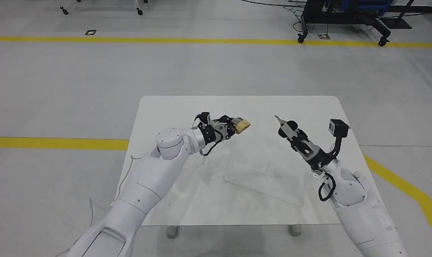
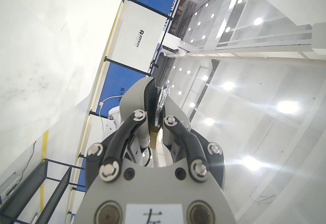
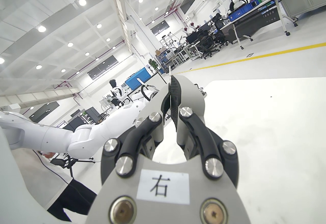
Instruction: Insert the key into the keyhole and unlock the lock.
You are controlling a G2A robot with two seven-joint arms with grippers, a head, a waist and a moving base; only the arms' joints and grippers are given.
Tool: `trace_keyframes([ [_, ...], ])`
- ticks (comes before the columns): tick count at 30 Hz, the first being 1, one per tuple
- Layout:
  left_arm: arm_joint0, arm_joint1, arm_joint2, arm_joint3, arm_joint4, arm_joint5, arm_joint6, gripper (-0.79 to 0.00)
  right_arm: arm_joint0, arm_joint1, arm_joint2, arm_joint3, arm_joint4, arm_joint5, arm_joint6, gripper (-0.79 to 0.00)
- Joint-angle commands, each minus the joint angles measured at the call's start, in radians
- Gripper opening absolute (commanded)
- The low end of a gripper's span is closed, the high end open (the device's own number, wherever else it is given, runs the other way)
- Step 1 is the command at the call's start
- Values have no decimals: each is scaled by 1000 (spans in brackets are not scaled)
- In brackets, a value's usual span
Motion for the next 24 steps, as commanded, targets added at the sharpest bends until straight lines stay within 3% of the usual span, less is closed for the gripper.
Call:
trace_keyframes([
  [1,0,0,0,0,0,0,0,-785,0,0,0,0,0,0,0,-785],
  [3,0,0,0,0,0,0,0,-785,0,0,0,0,0,0,0,-785],
  [5,21,-3,16,-7,19,-9,34,-785,-4,1,-12,14,88,68,48,-785],
  [9,24,-16,64,-55,62,22,108,-785,2,13,-3,14,424,294,308,-785],
  [12,-19,-22,85,-63,98,103,130,-785,-5,19,27,13,619,424,429,-785],
  [14,-60,-24,91,-54,115,159,117,-785,-13,22,43,4,672,531,457,-785],
  [20,-202,-22,95,7,159,311,-27,-785,-51,22,63,-66,805,722,463,-785],
  [24,-212,-22,99,11,170,321,-35,-785,-53,22,62,-72,815,732,465,-785],
])
